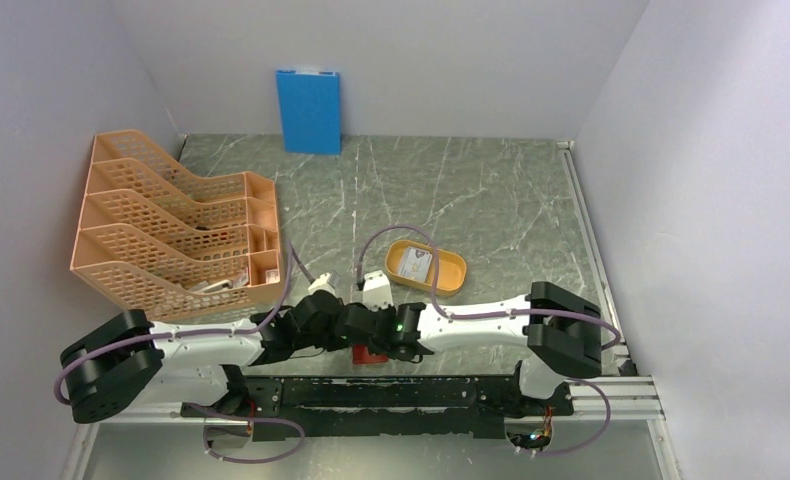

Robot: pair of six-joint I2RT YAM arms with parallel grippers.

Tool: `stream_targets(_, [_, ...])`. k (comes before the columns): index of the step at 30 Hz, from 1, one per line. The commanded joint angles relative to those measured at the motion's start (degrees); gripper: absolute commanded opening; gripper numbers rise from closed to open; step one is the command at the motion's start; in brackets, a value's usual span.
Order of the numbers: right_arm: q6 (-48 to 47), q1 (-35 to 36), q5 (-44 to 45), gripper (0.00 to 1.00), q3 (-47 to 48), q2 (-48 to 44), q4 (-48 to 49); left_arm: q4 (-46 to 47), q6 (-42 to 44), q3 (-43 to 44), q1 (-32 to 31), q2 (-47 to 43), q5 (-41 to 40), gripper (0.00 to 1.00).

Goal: Put the credit cards into the card holder
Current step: Open the card holder at the center of the board.

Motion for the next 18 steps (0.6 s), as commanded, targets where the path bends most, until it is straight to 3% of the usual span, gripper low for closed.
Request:
stream_targets(1, [2.2, 0.2, 2.8, 0.00, -1.1, -3.8, -2.3, -5.4, -0.2, -1.9, 0.4, 2.4, -2.4, 0.05])
stream_targets(15, [6.7, -0.8, 3.5, 0.00, -6.0, -12.5, -4.9, -6.2, 2.6, 0.7, 0.4, -0.4, -0.4, 0.05])
stream_targets(18, [8.8, -1.8, 3.2, 0.00, -9.5, -16.1, -5.4, -9.0, 3.8, 2.5, 0.3, -2.2, -0.6, 0.12])
